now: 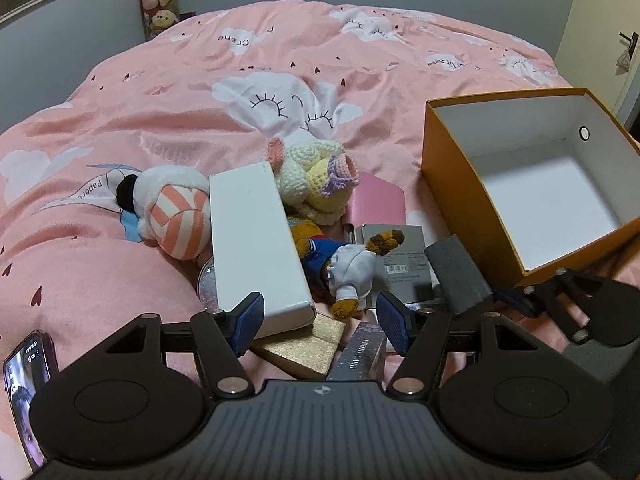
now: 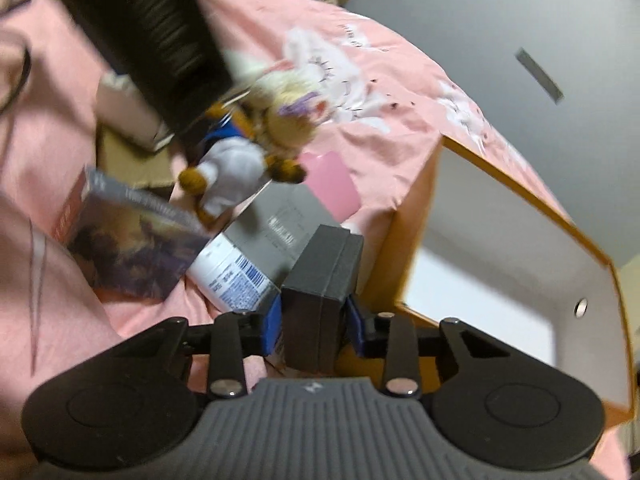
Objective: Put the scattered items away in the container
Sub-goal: 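Grasp the dark grey box with the right gripper and lift it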
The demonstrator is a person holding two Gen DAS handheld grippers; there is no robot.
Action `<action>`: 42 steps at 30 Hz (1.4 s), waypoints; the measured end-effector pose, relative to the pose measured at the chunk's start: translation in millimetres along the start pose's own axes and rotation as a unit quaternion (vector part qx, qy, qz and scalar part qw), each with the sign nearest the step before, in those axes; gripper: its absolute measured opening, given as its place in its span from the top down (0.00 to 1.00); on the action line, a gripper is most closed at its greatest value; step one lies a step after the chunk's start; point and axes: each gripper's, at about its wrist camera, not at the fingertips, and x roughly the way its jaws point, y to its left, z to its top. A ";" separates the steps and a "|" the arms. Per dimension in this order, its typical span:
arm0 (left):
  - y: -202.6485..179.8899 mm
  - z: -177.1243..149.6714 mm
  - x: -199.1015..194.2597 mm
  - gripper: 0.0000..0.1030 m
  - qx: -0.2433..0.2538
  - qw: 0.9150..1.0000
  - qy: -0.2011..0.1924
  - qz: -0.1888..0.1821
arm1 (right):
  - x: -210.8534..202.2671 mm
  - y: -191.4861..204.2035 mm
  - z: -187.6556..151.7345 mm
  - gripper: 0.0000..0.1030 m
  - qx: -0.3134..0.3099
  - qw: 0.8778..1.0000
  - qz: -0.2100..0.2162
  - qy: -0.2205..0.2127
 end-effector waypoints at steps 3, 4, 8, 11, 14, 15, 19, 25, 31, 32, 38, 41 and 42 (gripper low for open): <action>-2.3 0.0 -2.0 0.28 0.002 1.000 -0.003 -0.002 | -20.8 -19.5 -0.4 0.64 0.061 0.997 0.034 -0.018; -3.3 0.0 -2.6 0.28 0.003 1.000 -0.003 -0.005 | -26.3 -26.4 0.0 0.64 0.081 0.995 0.047 -0.020; -9.3 0.9 -5.5 0.28 0.012 1.000 -0.006 -0.024 | -30.9 -63.8 -4.2 0.64 0.172 0.976 0.135 0.012; -14.4 3.6 -4.5 0.35 0.020 0.999 -0.002 -0.039 | -40.4 -80.5 -13.0 0.64 0.218 0.956 0.189 0.049; -20.0 9.3 -0.1 0.43 0.031 0.998 0.007 -0.053 | -38.8 -96.0 -22.3 0.66 0.258 0.940 0.208 0.080; -22.1 12.0 1.2 0.43 0.039 0.998 0.008 -0.055 | -42.4 -99.7 -26.8 0.80 0.267 0.936 0.211 0.088; -29.3 27.5 10.0 0.43 0.073 0.995 0.010 -0.063 | -38.8 -121.2 -40.0 0.90 0.291 0.929 0.197 0.114; -28.1 49.6 39.4 0.43 0.075 0.993 0.048 -0.079 | -14.7 -129.6 -52.8 0.39 0.331 0.905 0.242 0.118; -31.7 58.1 55.4 0.43 0.090 0.991 0.067 -0.072 | 36.5 -125.1 -73.9 0.40 0.392 0.854 0.283 0.193; -32.2 59.4 58.1 0.43 0.093 0.991 0.070 -0.071 | 43.8 -123.5 -76.7 0.40 0.402 0.845 0.288 0.203; -31.7 69.0 86.0 0.35 0.086 0.988 0.103 -0.079 | 68.9 -112.6 -83.3 0.39 0.414 0.824 0.312 0.229; -30.2 74.3 103.1 0.34 0.073 0.986 0.122 -0.081 | 76.5 -110.7 -82.1 0.39 0.423 0.811 0.332 0.230; -30.0 76.1 109.5 0.34 0.070 0.986 0.129 -0.084 | 78.7 -110.0 -81.6 0.38 0.425 0.808 0.337 0.230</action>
